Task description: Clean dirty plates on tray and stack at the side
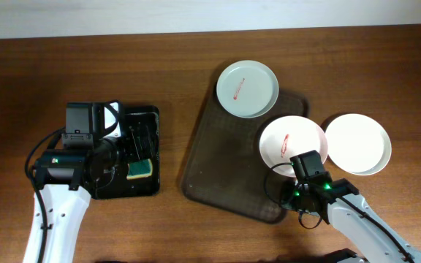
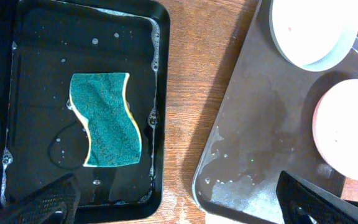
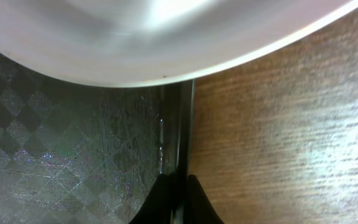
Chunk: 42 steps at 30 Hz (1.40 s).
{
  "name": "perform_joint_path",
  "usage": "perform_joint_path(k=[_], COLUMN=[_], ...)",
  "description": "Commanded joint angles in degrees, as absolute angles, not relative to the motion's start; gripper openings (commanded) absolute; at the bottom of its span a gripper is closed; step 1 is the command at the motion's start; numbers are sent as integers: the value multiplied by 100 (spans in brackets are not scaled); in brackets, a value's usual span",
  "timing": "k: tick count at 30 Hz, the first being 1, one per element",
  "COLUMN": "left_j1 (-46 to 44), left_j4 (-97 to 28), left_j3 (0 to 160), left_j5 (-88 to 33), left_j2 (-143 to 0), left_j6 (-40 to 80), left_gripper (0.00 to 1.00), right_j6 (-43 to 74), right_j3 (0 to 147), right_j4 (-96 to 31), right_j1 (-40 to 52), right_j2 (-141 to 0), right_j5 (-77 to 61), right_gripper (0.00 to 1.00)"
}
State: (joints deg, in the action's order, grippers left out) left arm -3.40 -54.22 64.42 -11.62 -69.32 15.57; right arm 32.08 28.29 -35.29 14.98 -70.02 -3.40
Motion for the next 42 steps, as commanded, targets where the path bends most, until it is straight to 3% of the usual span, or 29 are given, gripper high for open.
perform_joint_path(k=[1, 15, 21, 25, 26, 29, 31, 32, 34, 38, 39, 40, 41, 42], left_j1=[-320, -320, -320, -320, -320, -320, -320, -320, -320, -320, -320, -320, -320, -320], left_j4=[-5413, -5413, -5413, -5413, -5413, -5413, -5413, -5413, -5413, -5439, -5596, -5570, -5564, -5621], left_j3=[6510, 6510, 6510, 6510, 6510, 6510, 6510, 6510, 6510, 6510, 6510, 6508, 6508, 6508], left_j5=[-1205, -1205, -1205, -1205, -1205, -1205, -1205, -1205, -1205, -1350, -1551, -1678, -1673, -1671], left_j2=[-6888, -6888, -6888, -6888, -6888, -6888, -6888, -6888, -6888, -6888, -6888, -6888, -6888, -6888], left_j6=[1466, 1466, 1466, 1466, 1466, 1466, 1466, 1466, 1466, 1470, 1468, 1468, 1466, 1463], left_gripper=[100, 100, 99, 100, 100, 100, 99, 100, 100, 100, 99, 99, 100, 100], right_j6=[2434, 381, 386, 1809, 2047, 1977, 1964, 1957, 1907, 1942, 1942, 1940, 1935, 1616], right_j3=[2755, 2755, 2755, 2755, 2755, 3006, 3712, 4230, 5140, 5354, 5354, 5354, 5354, 5354], right_j4=[-3500, -3061, -3122, -3242, -3336, -3522, -4167, -4604, -5347, -5094, -5087, -4965, -4759, -4423], right_j1=[1461, 1459, 1459, 1459, 1459, 1459, 1459, 1459, 1459, 1253, 1020, 676, 346, -62], right_j2=[-7094, -7094, -7094, -7094, -7091, -6845, -6318, -6077, -5817, -5999, -6318, -6705, -7065, -7594], right_j5=[187, -436, -969, -1015, -1063, -1184, -1140, -1144, -1219, -1052, -1035, -1035, -1039, -1396], right_gripper=[4, 4, 4, 4, 8, 42, 94, 99, 99, 98, 93, 76, 68, 68])
